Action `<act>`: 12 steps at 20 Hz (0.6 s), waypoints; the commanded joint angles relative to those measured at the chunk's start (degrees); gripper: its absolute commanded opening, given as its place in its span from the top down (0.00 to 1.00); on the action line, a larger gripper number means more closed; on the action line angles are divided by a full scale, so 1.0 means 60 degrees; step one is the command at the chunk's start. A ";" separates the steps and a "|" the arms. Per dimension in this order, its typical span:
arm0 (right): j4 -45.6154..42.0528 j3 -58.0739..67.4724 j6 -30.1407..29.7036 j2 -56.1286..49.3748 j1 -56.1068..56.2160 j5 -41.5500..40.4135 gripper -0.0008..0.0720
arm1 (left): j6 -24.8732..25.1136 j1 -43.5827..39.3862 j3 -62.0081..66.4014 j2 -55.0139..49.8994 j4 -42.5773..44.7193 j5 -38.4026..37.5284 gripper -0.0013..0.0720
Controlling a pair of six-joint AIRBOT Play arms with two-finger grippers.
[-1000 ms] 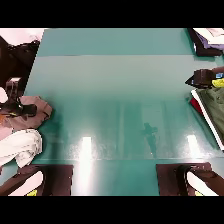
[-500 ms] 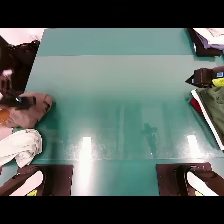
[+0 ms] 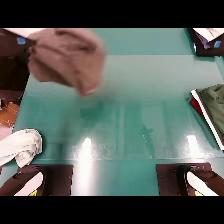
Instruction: Fold the shirts.
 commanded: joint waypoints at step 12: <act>0.0004 0.0546 0.0000 0.0000 0.0004 0.1082 0.97 | -0.0896 -0.3377 0.0637 -0.4692 0.3155 -0.0382 0.34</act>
